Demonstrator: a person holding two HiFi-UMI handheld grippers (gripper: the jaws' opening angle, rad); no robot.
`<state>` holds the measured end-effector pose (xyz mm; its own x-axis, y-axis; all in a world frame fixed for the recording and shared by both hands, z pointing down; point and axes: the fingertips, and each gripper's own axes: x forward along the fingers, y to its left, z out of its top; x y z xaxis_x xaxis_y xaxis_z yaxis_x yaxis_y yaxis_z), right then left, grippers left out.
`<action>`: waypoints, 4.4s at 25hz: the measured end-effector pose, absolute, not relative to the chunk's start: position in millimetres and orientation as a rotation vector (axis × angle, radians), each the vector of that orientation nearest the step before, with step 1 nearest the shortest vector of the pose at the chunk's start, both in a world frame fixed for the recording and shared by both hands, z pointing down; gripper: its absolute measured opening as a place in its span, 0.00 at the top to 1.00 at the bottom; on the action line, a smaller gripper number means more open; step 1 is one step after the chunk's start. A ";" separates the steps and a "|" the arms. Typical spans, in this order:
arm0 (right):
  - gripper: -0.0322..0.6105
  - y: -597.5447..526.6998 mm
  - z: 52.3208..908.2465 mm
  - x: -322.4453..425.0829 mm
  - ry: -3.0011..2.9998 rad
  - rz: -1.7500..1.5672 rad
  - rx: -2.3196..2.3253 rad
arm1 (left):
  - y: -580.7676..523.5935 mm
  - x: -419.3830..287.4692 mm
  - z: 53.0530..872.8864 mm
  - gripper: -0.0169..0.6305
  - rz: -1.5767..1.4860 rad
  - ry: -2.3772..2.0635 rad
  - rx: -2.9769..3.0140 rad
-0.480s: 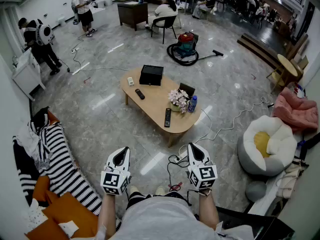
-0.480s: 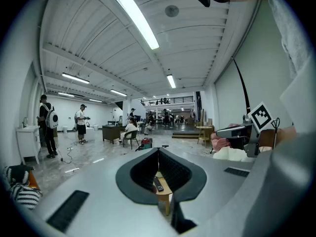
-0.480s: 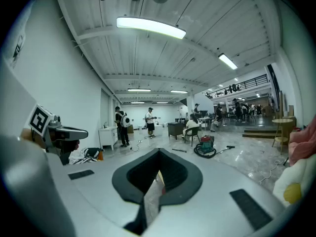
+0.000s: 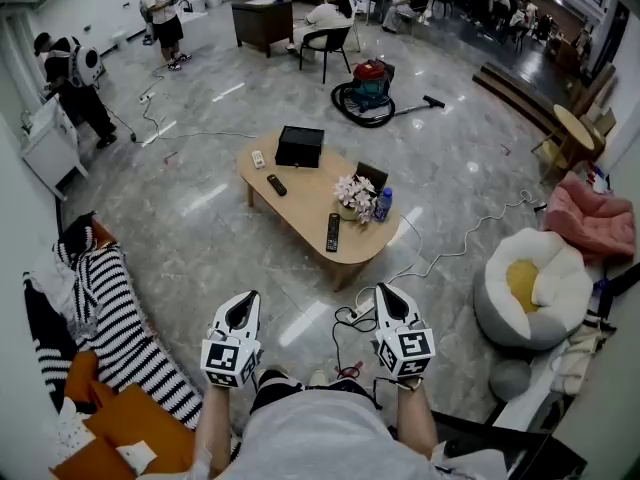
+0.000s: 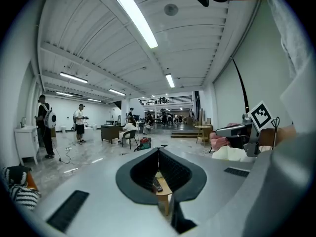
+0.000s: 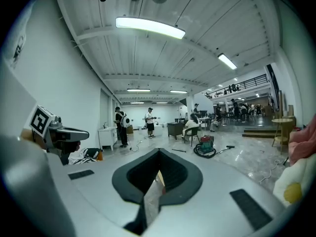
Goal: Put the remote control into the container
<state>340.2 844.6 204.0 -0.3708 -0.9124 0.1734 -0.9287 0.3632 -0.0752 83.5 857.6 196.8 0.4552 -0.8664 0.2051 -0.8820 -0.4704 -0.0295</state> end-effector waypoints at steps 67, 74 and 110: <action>0.94 378.8 425.0 284.6 -1.996 0.675 1.825 | 300.6 71.1 394.8 0.96 0.663 -0.900 2.644; 0.94 364.3 508.6 295.2 -1.965 0.788 1.726 | 285.3 93.9 460.7 0.96 0.746 -0.858 2.605; 0.58 405.8 765.9 298.2 -1.651 1.156 1.450 | 313.3 89.0 632.6 0.96 0.888 -0.826 2.396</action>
